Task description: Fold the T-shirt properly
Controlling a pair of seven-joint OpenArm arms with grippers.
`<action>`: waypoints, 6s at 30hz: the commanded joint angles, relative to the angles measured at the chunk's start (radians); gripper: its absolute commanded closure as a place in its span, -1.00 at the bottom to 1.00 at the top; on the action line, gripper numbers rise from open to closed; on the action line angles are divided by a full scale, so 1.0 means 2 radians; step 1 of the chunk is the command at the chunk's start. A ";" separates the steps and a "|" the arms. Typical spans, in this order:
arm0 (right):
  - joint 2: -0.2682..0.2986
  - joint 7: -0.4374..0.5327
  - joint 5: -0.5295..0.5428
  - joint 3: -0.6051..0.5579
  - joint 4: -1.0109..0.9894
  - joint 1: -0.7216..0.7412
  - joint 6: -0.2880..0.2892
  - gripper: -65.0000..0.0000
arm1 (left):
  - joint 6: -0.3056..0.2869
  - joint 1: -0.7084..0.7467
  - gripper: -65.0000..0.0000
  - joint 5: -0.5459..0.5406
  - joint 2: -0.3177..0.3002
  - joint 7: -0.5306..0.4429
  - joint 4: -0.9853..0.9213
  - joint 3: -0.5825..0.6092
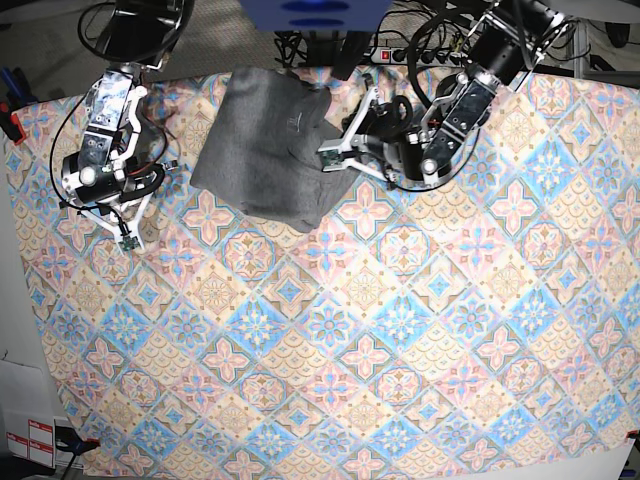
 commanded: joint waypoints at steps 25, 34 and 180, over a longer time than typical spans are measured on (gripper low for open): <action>0.006 0.008 -0.004 0.000 0.032 -0.028 0.000 1.00 | 0.012 -0.154 0.91 0.038 0.146 -0.102 -0.274 -0.069; 0.006 0.008 -0.004 0.001 0.032 -0.029 0.000 1.00 | 0.012 -0.171 0.91 0.039 0.202 -0.161 -0.320 -0.070; -0.016 0.027 -0.234 0.052 0.047 0.042 0.039 0.99 | 0.012 0.203 0.91 0.071 0.002 -0.049 0.199 -0.326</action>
